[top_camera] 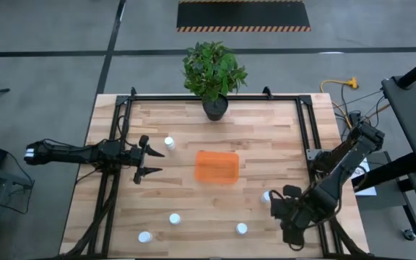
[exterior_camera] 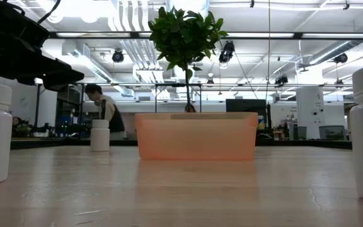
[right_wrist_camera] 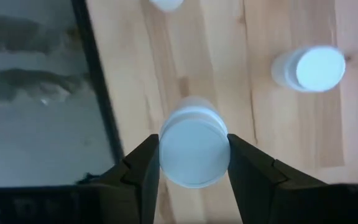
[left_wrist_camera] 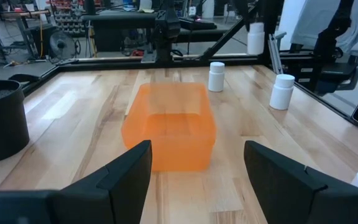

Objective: Pick and place pill bottles into a basket
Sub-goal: Put the white pill bottle into the orange bin

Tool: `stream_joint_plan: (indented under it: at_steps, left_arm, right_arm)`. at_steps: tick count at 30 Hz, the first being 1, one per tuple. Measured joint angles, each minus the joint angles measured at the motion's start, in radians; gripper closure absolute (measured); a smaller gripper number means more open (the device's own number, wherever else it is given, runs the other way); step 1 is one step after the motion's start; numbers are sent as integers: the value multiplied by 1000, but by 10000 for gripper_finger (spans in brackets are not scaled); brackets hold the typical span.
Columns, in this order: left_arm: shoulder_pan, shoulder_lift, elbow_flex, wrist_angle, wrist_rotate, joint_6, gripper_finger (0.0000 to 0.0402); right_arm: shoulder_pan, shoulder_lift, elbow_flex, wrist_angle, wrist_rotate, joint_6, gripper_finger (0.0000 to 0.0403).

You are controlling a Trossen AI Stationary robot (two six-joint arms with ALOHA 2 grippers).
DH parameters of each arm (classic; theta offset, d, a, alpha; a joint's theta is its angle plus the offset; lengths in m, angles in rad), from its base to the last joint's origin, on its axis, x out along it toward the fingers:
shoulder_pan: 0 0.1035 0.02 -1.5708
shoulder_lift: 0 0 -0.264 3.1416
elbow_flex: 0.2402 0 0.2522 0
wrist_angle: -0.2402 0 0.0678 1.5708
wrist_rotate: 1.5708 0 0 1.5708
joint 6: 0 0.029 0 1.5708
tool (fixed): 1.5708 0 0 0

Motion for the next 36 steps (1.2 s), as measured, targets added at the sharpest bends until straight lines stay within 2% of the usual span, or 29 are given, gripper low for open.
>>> stream_joint_plan:
  at_steps: [9, 15, 28, 36]
  left_arm:
    - [0, 0, 0, 0, 0, 0, 163]
    - [0, 2, 0, 0, 0, 0, 163]
    - [-1, 2, 0, 0, 0, 0, 163]
    - [-1, 2, 0, 0, 0, 0, 163]
  right_arm:
    - [-158, 2, 123, -174, 16, 11, 261]
    - [-277, 2, 169, -209, 26, -56, 261]
    - [-516, 2, 174, -212, 20, -362, 261]
    - [-617, 6, 174, -242, 15, -550, 261]
